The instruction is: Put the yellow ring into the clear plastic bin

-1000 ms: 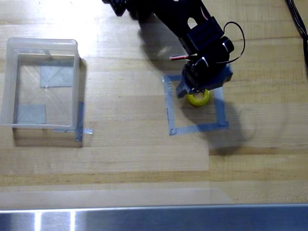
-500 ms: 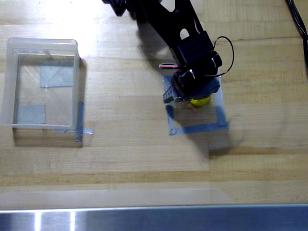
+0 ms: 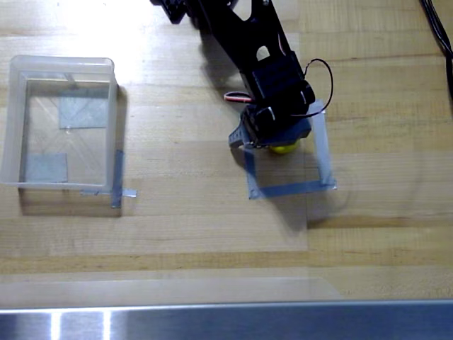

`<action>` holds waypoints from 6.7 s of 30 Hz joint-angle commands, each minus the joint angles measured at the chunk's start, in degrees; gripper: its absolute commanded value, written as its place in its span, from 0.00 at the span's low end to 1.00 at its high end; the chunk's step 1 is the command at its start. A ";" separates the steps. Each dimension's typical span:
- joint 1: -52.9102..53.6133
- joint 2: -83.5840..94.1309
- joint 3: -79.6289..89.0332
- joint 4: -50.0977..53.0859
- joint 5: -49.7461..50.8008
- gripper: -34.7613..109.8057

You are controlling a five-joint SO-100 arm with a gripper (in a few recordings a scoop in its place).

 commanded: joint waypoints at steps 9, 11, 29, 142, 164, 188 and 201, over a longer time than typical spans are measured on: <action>-1.32 -0.44 0.09 -1.58 0.62 0.45; -1.23 -0.53 0.18 -1.41 0.62 0.45; -0.97 0.53 2.81 -0.70 0.62 0.26; 61.17 30.15 -4.31 4.39 -28.65 0.42; 39.46 59.41 28.83 6.24 -21.36 0.25; 34.63 100.20 70.58 -10.28 -18.63 0.26; 31.82 100.20 71.54 -10.28 -18.98 0.25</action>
